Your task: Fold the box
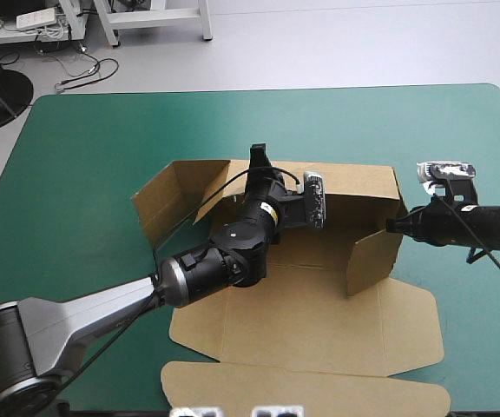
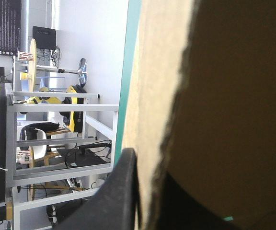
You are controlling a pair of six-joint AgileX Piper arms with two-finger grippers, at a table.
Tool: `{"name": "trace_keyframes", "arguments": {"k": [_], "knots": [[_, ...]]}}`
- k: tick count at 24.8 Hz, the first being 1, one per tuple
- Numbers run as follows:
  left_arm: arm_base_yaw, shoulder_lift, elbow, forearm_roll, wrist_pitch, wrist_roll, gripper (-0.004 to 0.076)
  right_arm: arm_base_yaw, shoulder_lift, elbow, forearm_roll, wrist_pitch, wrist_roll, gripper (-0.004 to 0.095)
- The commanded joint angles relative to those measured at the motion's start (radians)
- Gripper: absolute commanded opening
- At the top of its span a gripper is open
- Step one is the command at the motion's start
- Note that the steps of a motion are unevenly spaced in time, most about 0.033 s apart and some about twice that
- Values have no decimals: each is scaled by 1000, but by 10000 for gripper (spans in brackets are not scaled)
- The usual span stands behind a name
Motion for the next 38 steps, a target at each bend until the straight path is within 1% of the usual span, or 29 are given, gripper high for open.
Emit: {"name": "trace_keyframes", "arguments": {"k": [1, 7, 9, 12, 15, 17, 18, 20, 21, 24, 27, 30, 31, 33, 36, 38], "knots": [[-3, -44, -21, -2, 21, -23, -10, -2, -80, 49, 154, -72, -129, -15], [-3, -34, -19, -4, 21, -23, -10, -2, -149, 151, 317, -97, -338, -15], [-3, -27, -19, -6, 23, -23, -10, -2, -163, 175, 353, -97, -390, -15], [-3, -23, -17, -6, 24, -23, -10, -2, -179, 190, 351, -93, -433, -14], [-3, -23, -17, 2, 26, -23, -10, -2, -188, 190, 293, -92, -486, 1], [-3, -16, -17, 8, 35, -23, -10, -2, -188, 186, 233, -90, -495, 99], [-3, -5, -17, 13, 50, -21, -10, -2, -188, 186, 203, -71, -505, 196], [-3, 13, -17, 18, 70, -21, -10, -2, -188, 186, 189, -40, -548, 313], [-3, 22, -17, 18, 77, -21, -10, -2, -188, 186, 189, -38, -553, 336], [-3, 41, -17, 18, 88, -21, -10, -2, -188, 186, 181, -27, -563, 338], [-3, 44, -17, 20, 88, -21, -10, -2, -188, 186, 186, -60, -563, 338], [-3, 44, -17, 24, 77, -21, -10, -2, -170, 188, 267, -121, -563, 362], [-3, 44, -17, 24, 73, -21, -10, -2, -147, 188, 328, -142, -563, 407], [-3, 44, -17, 24, 73, -21, -10, -2, -119, 188, 370, -150, -563, 435], [-3, 44, -17, 24, 73, -27, -10, -2, -71, 188, 418, -152, -581, 430], [-3, 44, -17, 24, 73, -27, -10, -2, -46, 188, 445, -158, -610, 398]]}}
